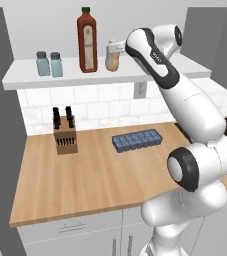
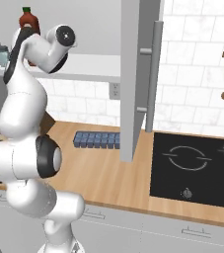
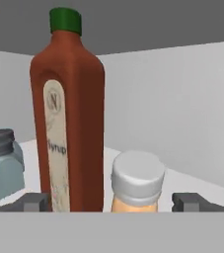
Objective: Put the shaker and condiment bottle from the counter next to their counterparts in the cabinet.
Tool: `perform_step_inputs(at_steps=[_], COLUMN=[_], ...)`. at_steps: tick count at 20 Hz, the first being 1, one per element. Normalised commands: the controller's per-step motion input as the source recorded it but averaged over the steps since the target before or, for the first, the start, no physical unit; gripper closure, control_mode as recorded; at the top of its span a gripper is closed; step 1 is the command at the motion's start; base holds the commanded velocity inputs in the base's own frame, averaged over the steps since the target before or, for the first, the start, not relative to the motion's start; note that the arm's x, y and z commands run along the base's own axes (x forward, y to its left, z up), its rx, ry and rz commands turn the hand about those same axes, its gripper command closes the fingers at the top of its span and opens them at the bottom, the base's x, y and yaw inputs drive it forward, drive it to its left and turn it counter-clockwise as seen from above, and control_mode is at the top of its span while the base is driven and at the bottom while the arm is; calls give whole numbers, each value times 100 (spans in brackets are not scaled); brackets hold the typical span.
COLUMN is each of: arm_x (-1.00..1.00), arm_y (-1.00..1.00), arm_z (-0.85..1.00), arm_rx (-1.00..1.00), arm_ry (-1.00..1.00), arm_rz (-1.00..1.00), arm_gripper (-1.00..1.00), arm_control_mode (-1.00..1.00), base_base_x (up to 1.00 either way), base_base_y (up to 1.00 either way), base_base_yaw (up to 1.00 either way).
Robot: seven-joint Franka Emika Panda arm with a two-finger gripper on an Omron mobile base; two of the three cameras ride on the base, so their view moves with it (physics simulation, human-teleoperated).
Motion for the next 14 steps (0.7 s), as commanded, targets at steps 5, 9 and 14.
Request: perform_step_inputs(at_steps=[5,9,14], arm_x=[-63,-60,-74], arm_y=[0,-2,-2], arm_z=[18,17,14], arm_rx=[0,0,0], arm_ry=[-1,0,-2], arm_rz=[0,0,0], arm_gripper=[-100,-100,-100], arm_control_mode=[-100,-100,-100], base_base_x=[0,0,0], base_base_y=[0,0,0], base_base_yaw=[0,0,0])
